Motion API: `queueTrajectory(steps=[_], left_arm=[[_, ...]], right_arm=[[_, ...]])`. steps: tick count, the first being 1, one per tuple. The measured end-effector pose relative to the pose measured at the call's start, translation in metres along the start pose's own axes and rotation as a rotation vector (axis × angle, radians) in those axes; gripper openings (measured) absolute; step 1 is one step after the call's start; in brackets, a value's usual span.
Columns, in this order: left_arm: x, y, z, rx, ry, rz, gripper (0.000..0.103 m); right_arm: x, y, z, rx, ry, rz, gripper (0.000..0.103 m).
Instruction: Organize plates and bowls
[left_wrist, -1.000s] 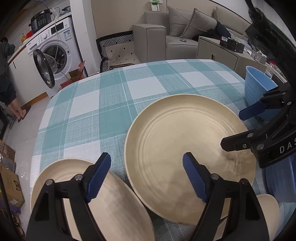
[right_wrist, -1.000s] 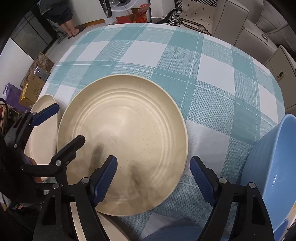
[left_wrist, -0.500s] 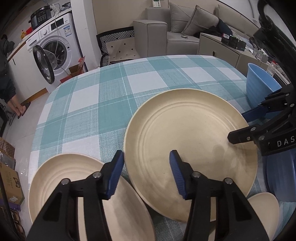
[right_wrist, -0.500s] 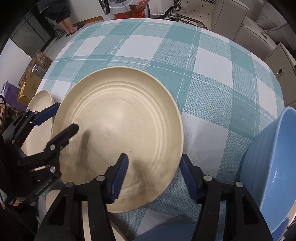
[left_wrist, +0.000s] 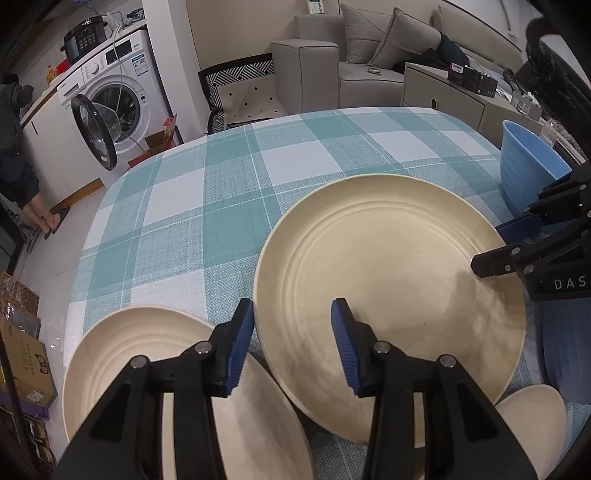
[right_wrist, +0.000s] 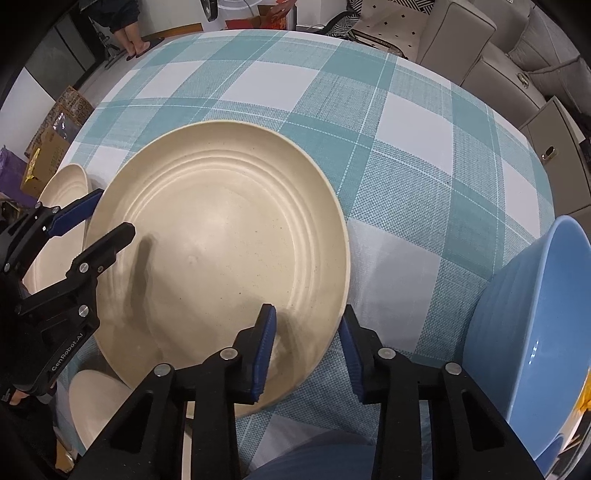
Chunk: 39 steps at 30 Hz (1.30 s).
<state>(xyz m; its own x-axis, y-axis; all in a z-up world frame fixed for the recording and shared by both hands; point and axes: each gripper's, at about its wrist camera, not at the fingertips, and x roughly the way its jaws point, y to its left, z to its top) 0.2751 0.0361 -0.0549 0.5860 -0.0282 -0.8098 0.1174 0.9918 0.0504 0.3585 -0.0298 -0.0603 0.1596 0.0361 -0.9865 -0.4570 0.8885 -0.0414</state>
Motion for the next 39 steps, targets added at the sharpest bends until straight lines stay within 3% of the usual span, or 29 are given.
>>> queueTrajectory(steps=[16, 25, 39], left_arm=[[0.005, -0.005, 0.001, 0.02, 0.044, -0.018, 0.044], [0.003, -0.002, 0.001, -0.013, 0.034, -0.012, 0.035], [-0.019, -0.002, 0.006, -0.036, -0.029, 0.002, 0.034]], right_arm=[[0.004, 0.002, -0.005, -0.003, -0.006, -0.025, 0.032], [0.001, -0.002, -0.009, 0.004, -0.041, -0.035, 0.028], [-0.031, -0.007, -0.02, 0.016, -0.134, -0.047, 0.022]])
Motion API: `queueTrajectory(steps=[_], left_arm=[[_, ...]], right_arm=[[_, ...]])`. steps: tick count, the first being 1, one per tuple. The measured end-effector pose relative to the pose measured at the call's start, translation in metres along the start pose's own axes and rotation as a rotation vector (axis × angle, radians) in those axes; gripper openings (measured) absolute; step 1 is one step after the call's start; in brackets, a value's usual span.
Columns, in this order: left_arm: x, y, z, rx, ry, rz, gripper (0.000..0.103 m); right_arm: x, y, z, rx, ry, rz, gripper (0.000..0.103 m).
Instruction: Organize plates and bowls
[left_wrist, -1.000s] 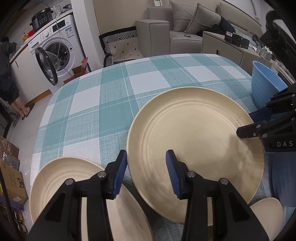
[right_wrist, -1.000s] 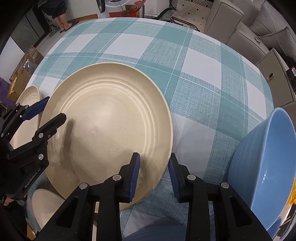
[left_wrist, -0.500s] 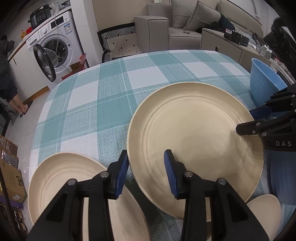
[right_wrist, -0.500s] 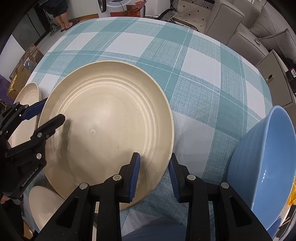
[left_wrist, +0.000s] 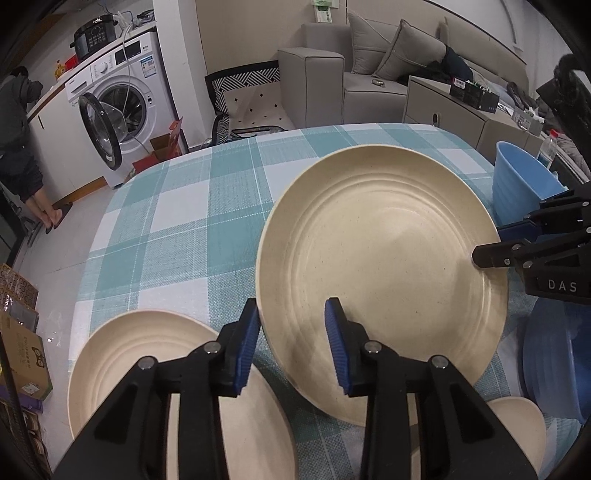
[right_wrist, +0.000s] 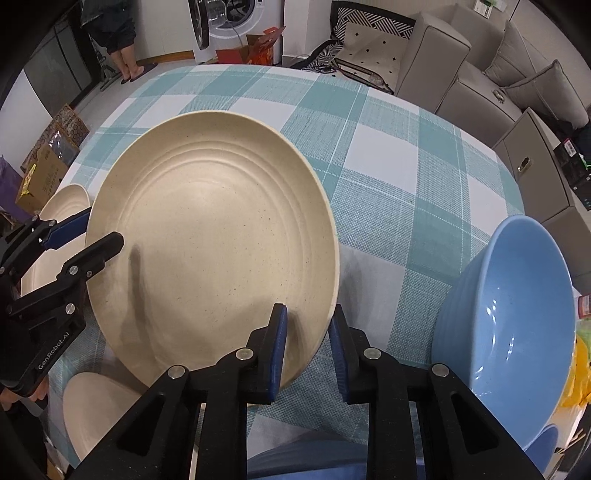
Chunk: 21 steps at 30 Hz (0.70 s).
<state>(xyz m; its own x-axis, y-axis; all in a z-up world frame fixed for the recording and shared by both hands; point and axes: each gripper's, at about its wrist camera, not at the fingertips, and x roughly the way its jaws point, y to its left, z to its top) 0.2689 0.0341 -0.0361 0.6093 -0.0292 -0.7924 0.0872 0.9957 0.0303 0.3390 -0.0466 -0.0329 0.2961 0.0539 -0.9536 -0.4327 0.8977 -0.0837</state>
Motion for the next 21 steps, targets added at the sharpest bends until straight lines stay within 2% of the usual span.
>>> queueTrajectory(steps=[7, 21], left_arm=[[-0.007, 0.007, -0.002, -0.022, -0.015, 0.008, 0.034], [-0.033, 0.016, -0.006, -0.049, -0.064, 0.022, 0.033]], right_arm=[[-0.012, 0.0, 0.001, 0.011, -0.045, 0.013, 0.013], [-0.039, 0.011, 0.0, -0.001, -0.108, 0.024, 0.012]])
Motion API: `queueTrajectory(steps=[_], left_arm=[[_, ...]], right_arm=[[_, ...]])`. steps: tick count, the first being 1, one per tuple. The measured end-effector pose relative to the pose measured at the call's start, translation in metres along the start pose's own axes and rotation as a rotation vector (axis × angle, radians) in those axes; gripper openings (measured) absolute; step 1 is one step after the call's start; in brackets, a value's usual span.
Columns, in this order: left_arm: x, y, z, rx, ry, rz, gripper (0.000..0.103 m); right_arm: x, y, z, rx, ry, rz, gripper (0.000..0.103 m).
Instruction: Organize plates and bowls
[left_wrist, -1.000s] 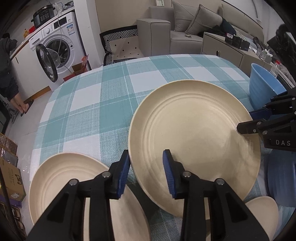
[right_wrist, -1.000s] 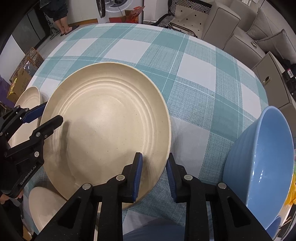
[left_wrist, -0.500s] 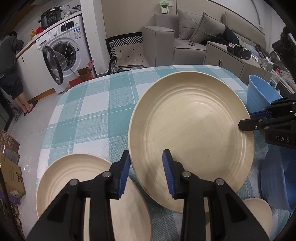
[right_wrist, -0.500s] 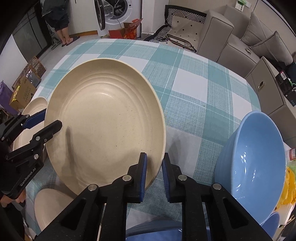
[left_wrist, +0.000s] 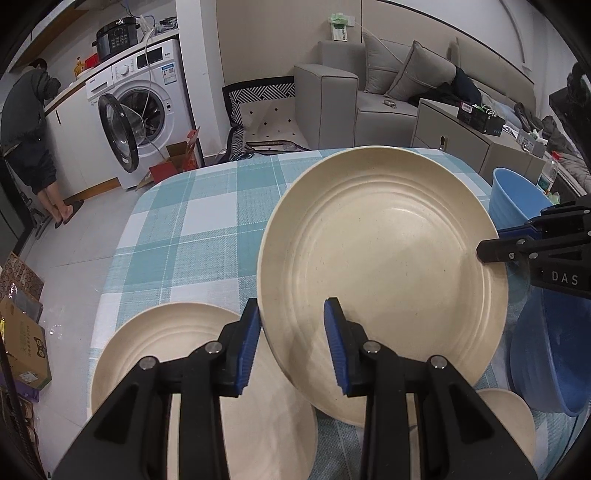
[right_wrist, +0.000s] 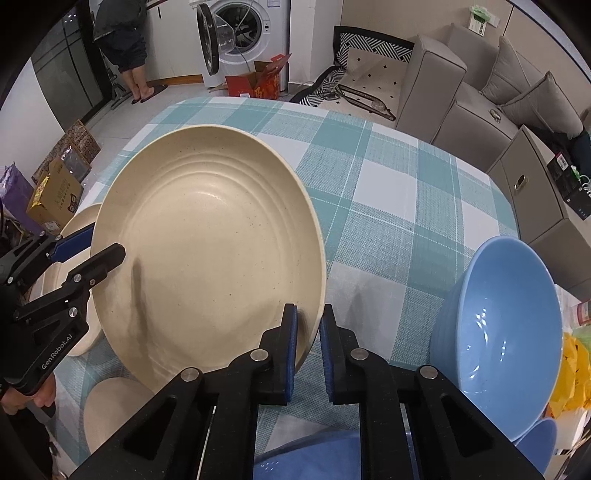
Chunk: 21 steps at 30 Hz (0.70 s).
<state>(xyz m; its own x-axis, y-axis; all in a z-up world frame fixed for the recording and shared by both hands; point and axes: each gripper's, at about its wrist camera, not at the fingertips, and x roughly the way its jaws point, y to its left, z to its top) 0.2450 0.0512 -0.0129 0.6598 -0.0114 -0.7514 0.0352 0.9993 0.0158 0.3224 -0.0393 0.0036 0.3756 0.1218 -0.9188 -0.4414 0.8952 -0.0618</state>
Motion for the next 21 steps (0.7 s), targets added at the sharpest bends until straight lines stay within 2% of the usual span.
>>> queueTrajectory(steps=[21], left_arm=[[-0.059, 0.013, -0.021, -0.029, -0.075, 0.042, 0.033]], right_arm=[[-0.052, 0.029, -0.025, -0.043, -0.069, 0.05, 0.012]])
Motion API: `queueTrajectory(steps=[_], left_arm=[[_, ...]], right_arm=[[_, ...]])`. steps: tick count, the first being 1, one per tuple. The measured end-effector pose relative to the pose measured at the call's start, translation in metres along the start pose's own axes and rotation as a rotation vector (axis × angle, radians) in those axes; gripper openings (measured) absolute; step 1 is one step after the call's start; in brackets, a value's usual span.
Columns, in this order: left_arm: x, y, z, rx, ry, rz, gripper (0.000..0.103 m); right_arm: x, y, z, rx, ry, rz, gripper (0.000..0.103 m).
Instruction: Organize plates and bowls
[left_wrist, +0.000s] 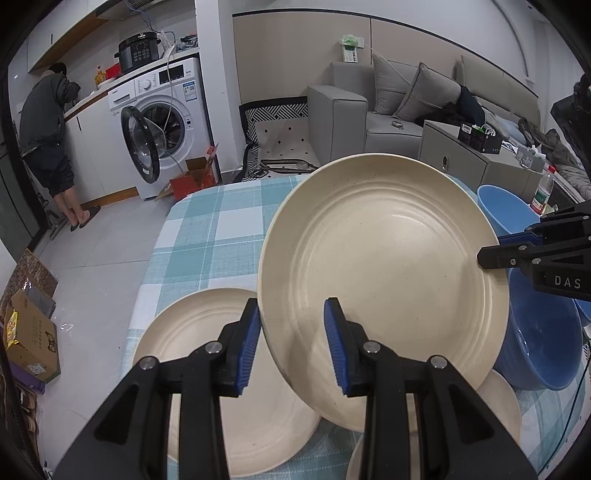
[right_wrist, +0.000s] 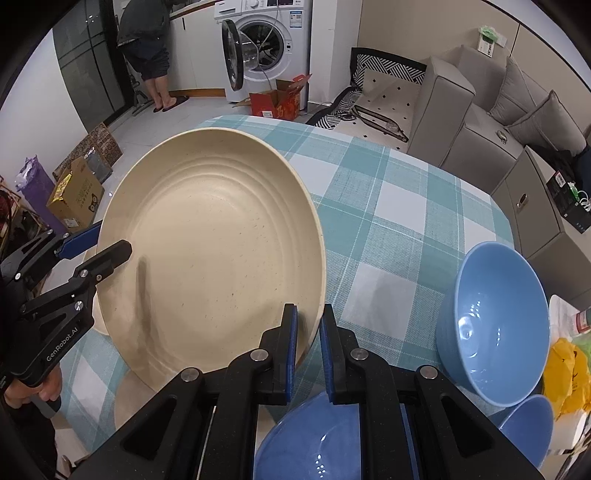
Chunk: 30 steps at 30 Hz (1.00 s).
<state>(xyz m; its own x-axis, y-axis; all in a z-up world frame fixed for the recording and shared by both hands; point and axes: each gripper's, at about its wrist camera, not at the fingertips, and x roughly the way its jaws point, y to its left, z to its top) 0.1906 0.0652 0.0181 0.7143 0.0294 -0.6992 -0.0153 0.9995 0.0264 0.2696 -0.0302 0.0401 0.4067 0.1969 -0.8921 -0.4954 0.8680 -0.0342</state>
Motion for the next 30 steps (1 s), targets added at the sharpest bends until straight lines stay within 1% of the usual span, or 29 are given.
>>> queueTrajectory(steps=[9, 19, 30], left_arm=[[-0.019, -0.001, -0.014, 0.0, -0.01, 0.017, 0.033], [-0.042, -0.008, -0.028, 0.006, -0.032, 0.031, 0.033], [-0.068, -0.009, -0.047, 0.003, -0.064, 0.048, 0.033]], right_arm=[[-0.015, 0.01, -0.017, -0.009, -0.018, 0.027, 0.012], [-0.035, 0.021, -0.042, -0.019, -0.046, 0.035, 0.012], [-0.047, 0.038, -0.072, -0.037, -0.055, 0.04, 0.012]])
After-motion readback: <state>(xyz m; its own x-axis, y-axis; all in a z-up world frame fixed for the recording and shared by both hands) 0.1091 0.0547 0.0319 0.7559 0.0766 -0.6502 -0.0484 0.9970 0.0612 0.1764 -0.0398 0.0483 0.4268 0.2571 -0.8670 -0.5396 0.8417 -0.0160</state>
